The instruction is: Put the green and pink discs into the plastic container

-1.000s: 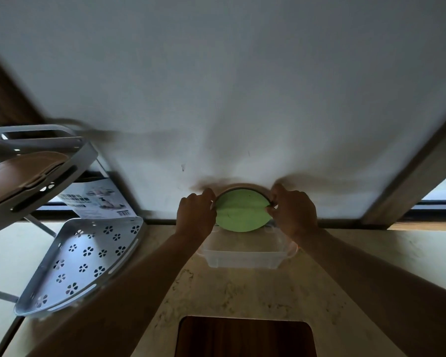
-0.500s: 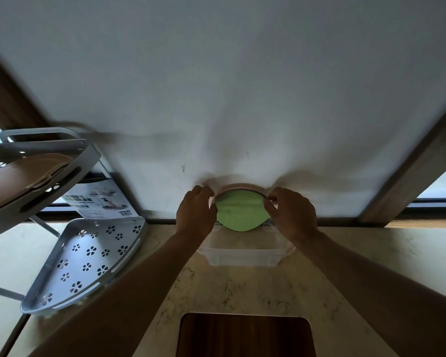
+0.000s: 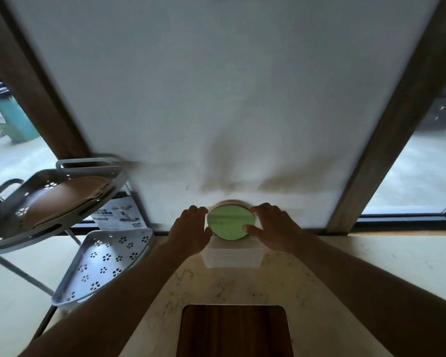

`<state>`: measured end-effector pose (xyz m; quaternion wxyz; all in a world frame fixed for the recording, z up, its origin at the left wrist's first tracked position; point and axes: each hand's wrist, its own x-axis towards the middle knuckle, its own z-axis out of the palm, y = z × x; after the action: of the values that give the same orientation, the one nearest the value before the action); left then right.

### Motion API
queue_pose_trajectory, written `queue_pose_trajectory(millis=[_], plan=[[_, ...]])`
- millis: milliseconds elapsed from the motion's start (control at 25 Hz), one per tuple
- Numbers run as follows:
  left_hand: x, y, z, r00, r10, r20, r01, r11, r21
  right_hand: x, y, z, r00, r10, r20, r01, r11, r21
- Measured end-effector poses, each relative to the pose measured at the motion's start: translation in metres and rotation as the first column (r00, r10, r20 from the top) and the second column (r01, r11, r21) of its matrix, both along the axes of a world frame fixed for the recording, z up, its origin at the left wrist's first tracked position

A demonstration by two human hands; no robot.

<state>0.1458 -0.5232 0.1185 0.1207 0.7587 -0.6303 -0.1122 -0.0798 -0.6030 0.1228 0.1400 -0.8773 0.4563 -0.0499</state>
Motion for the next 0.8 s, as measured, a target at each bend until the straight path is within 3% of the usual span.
queue_pose_trajectory(millis=[160, 440, 800], plan=[[-0.012, 0.038, 0.047, 0.994, -0.033, 0.104, 0.031, 0.999, 0.014, -0.016, 0.037, 0.047, 0.999, 0.014, -0.038, -0.012, 0.998, 0.058], [-0.033, 0.119, 0.138, 0.980, -0.050, 0.193, 0.055, 0.998, -0.025, -0.047, 0.106, 0.122, 0.996, -0.029, -0.088, 0.026, 0.999, -0.038], [-0.059, 0.198, 0.191, 0.958, -0.026, 0.285, 0.049, 0.996, -0.074, -0.077, 0.178, 0.150, 0.995, -0.083, -0.050, 0.076, 0.988, -0.136]])
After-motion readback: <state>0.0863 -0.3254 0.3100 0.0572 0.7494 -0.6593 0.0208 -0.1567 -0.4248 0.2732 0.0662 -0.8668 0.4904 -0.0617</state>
